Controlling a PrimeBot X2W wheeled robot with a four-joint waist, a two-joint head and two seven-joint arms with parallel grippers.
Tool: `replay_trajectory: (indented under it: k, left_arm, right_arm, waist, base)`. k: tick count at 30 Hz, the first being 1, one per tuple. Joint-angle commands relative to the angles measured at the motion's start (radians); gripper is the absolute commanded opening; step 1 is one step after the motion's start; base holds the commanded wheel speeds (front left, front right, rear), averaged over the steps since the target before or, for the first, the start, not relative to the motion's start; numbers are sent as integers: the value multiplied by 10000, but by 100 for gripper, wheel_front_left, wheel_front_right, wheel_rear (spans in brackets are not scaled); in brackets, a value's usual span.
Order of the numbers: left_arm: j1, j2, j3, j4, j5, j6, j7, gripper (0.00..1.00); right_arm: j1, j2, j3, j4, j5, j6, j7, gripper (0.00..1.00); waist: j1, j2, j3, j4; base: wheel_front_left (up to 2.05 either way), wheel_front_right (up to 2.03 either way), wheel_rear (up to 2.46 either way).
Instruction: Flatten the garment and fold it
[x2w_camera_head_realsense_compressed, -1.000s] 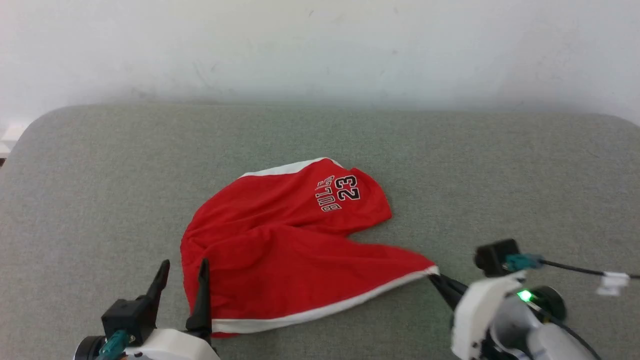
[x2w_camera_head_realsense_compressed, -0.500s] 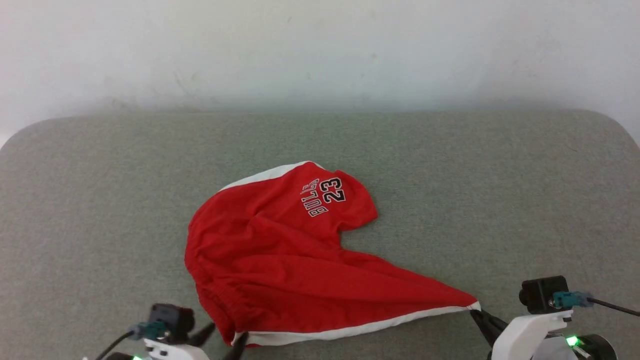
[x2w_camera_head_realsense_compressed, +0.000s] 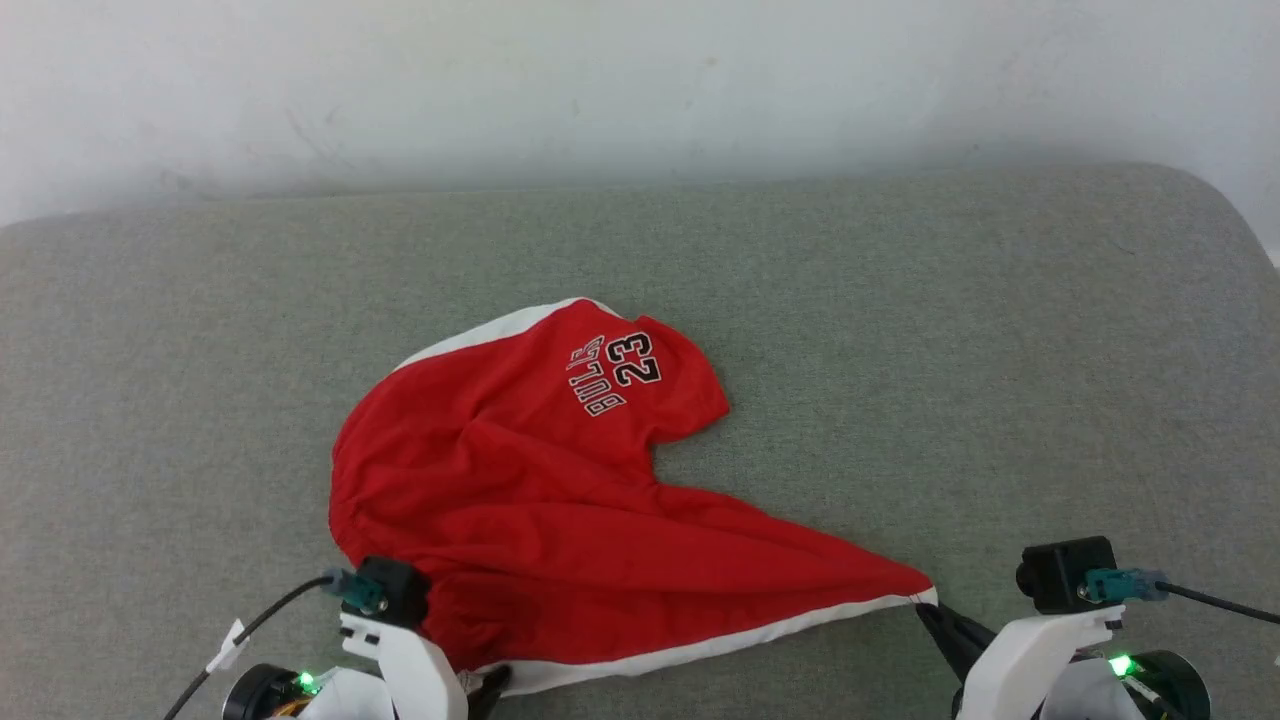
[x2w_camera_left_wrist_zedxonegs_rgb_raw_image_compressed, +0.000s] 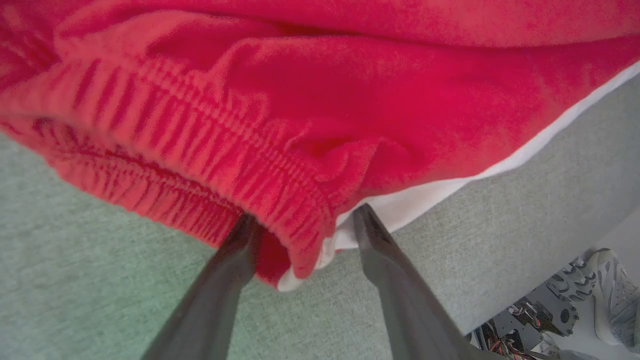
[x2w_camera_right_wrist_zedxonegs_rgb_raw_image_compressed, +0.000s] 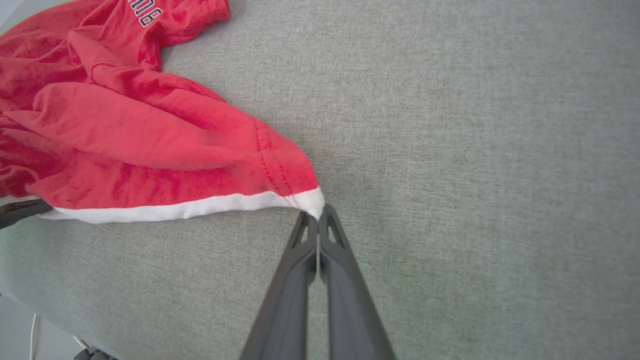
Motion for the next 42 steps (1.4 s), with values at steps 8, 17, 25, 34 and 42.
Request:
replay_trajectory:
  k: [8,17,25,34,42]
  left_arm:
    - [83,176,-299,-313,-104,3,705,0]
    - [-1029,1340,981,-3784,839,606,71,0]
    - [-3586,1163,1810,-4545,1292,776,-538,0]
    - [-7072,-283,1789,-1760,1675,924,-1705,0]
    - [-10220,-1202,1843,2007,2403,912,-4063,0]
  right_arm:
    - [-295,-62,-195,-115,-35,-7,-489,0]
    - [-1020,-189,-865,-2107,-357,-7,-1054,0]
    - [-3514,-439,-1449,-3615,-568,-7,-1136,0]
    - [-7628,-913,-1619,-1404,355,-7,-1233,0]
    - [-11274,-1239,-982,1969,273,-7,-2962,0]
  waist:
    - [1,-1,-305,26]
    - [1,-1,-734,408]
    - [1,-1,-587,279]
    - [1,-1,697,47]
    - [1,-1,2120,-99]
  base:
    - [0,0,0]
    - [0,0,0]
    - [0,0,0]
    - [0,0,0]
    - [0,0,0]
